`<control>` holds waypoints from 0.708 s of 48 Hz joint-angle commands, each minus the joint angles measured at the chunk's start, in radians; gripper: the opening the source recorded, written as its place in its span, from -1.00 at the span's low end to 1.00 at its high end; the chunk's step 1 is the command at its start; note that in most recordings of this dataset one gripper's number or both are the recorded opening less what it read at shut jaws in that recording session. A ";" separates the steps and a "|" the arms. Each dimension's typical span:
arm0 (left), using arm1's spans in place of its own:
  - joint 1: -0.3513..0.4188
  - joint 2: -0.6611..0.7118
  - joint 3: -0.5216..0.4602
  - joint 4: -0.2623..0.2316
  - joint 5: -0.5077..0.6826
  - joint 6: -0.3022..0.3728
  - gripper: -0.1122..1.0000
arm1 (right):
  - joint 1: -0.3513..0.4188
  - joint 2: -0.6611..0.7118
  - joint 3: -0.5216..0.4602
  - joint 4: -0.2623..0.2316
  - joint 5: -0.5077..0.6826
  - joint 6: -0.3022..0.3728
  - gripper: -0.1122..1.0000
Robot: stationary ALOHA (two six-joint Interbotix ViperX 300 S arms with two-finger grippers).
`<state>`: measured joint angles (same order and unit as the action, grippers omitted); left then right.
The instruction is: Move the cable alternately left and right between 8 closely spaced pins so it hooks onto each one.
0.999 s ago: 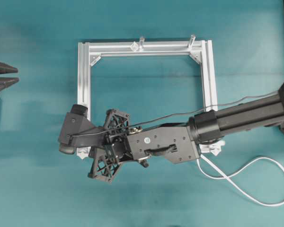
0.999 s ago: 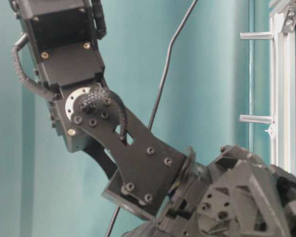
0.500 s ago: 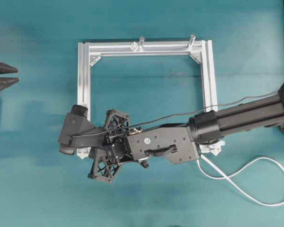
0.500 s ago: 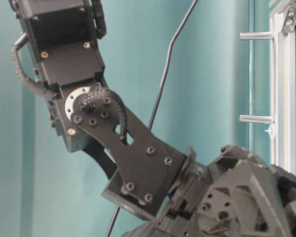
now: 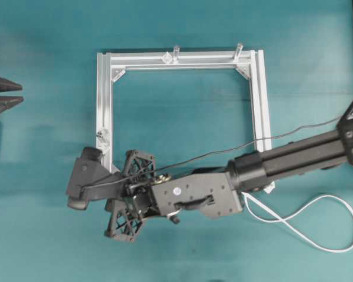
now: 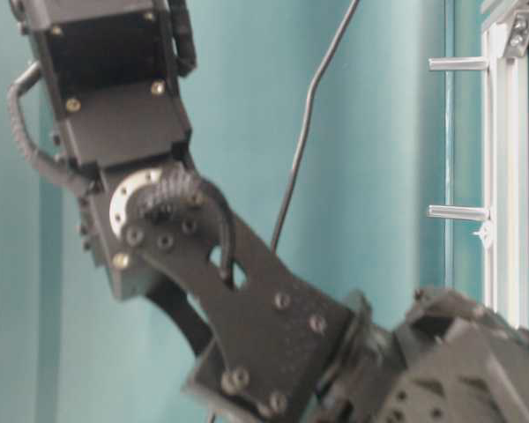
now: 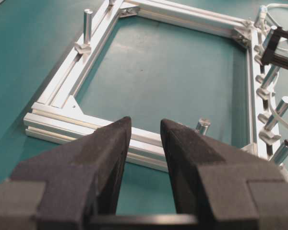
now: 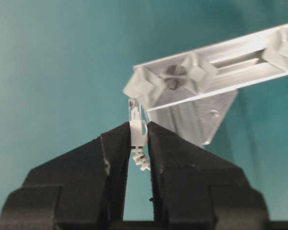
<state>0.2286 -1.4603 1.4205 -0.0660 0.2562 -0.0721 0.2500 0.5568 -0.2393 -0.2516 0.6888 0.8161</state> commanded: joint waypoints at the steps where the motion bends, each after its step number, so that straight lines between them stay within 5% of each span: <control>1: -0.003 0.014 -0.012 0.003 -0.005 -0.006 -0.17 | 0.025 -0.008 -0.055 0.002 0.011 0.002 -0.56; 26: -0.003 0.014 -0.012 0.003 -0.005 -0.006 -0.17 | 0.063 0.074 -0.233 0.002 0.067 -0.015 -0.56; 34: -0.003 0.014 -0.012 0.003 -0.005 -0.006 -0.17 | 0.061 0.123 -0.314 0.002 0.072 -0.067 -0.56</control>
<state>0.2270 -1.4619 1.4205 -0.0660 0.2562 -0.0721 0.3022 0.6903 -0.4924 -0.2485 0.7624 0.7716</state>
